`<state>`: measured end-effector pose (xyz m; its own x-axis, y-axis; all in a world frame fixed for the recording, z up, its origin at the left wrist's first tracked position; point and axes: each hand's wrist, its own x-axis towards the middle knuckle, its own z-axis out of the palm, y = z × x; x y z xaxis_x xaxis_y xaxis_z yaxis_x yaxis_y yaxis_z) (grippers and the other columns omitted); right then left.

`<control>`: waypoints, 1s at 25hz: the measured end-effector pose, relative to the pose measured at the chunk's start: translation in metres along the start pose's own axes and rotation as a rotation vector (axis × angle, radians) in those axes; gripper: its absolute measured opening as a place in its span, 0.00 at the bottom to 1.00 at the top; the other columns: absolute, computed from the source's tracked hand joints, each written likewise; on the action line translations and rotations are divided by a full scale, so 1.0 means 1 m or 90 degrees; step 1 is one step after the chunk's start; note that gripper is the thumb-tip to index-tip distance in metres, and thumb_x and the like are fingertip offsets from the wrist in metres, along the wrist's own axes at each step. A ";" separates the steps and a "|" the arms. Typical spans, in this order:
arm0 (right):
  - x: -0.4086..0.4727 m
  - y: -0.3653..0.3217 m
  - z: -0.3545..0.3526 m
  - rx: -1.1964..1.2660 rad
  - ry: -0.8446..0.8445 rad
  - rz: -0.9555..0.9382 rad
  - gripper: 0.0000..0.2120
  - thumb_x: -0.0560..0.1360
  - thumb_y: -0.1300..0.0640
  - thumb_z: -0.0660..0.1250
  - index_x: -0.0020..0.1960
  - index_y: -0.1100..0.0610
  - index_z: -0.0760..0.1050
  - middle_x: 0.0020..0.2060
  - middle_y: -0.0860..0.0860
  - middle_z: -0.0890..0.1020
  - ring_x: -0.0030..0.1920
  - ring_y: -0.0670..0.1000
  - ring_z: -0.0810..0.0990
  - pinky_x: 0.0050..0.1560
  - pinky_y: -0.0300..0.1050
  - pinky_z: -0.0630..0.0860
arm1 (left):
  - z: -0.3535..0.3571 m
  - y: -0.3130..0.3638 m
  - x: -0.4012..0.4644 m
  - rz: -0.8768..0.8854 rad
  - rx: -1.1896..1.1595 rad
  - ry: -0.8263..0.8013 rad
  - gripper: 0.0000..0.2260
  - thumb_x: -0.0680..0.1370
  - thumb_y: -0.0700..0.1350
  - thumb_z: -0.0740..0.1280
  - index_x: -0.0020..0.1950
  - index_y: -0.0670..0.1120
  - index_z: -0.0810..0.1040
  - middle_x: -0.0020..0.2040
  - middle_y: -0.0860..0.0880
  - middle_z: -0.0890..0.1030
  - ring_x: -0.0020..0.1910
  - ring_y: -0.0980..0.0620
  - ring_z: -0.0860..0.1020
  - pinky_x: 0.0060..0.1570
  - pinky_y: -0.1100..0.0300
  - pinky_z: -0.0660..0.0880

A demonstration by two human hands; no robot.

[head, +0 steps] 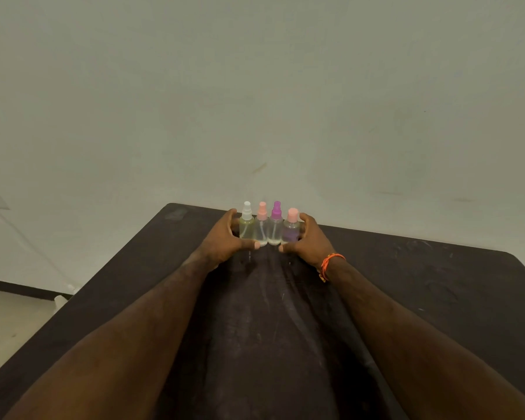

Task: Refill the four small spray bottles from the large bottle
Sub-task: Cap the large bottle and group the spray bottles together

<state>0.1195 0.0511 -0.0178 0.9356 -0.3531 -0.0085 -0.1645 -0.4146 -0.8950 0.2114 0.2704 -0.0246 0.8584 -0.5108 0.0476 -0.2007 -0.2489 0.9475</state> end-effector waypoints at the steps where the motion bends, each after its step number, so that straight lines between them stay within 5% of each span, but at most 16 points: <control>1: -0.006 -0.001 -0.002 -0.001 -0.010 0.014 0.54 0.62 0.64 0.80 0.79 0.57 0.53 0.72 0.55 0.71 0.67 0.55 0.75 0.60 0.46 0.76 | 0.000 0.001 -0.008 -0.022 0.013 0.008 0.49 0.66 0.42 0.85 0.81 0.46 0.62 0.71 0.51 0.78 0.68 0.53 0.77 0.70 0.54 0.72; 4: -0.031 -0.006 -0.010 -0.030 -0.019 0.056 0.54 0.65 0.67 0.79 0.80 0.58 0.49 0.76 0.57 0.65 0.73 0.57 0.69 0.64 0.46 0.72 | 0.005 0.010 -0.039 -0.088 0.081 0.032 0.56 0.68 0.47 0.84 0.85 0.45 0.51 0.80 0.44 0.67 0.76 0.45 0.69 0.69 0.55 0.69; 9: -0.105 -0.012 -0.026 -0.180 -0.025 0.084 0.46 0.70 0.57 0.78 0.79 0.59 0.55 0.75 0.57 0.68 0.72 0.56 0.70 0.69 0.47 0.68 | 0.012 0.032 -0.110 -0.088 0.334 -0.044 0.42 0.72 0.59 0.79 0.79 0.44 0.66 0.74 0.44 0.75 0.71 0.45 0.75 0.69 0.53 0.72; 15: -0.222 -0.014 -0.039 -0.313 -0.009 0.051 0.35 0.73 0.54 0.74 0.75 0.57 0.64 0.69 0.54 0.75 0.67 0.55 0.75 0.66 0.47 0.71 | 0.031 0.057 -0.210 -0.052 0.640 -0.148 0.35 0.76 0.68 0.68 0.77 0.50 0.69 0.74 0.47 0.73 0.72 0.44 0.71 0.72 0.41 0.67; 21: -0.320 -0.001 -0.050 -0.472 0.013 0.007 0.29 0.74 0.47 0.71 0.72 0.50 0.67 0.67 0.50 0.77 0.67 0.54 0.74 0.67 0.58 0.69 | 0.065 0.076 -0.287 0.061 0.711 -0.180 0.39 0.78 0.71 0.62 0.82 0.50 0.61 0.81 0.47 0.64 0.79 0.44 0.63 0.76 0.38 0.60; 25: -0.364 -0.005 -0.062 -0.442 0.045 -0.054 0.27 0.75 0.47 0.69 0.72 0.48 0.67 0.67 0.48 0.76 0.69 0.52 0.73 0.67 0.59 0.68 | 0.088 0.089 -0.310 0.106 0.679 -0.174 0.43 0.76 0.73 0.62 0.84 0.51 0.55 0.82 0.48 0.62 0.80 0.44 0.63 0.77 0.39 0.58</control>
<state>-0.2399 0.1298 0.0177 0.9350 -0.3405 0.0989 -0.2762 -0.8744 -0.3989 -0.1137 0.3340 0.0174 0.6762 -0.7353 -0.0463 -0.7197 -0.6727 0.1721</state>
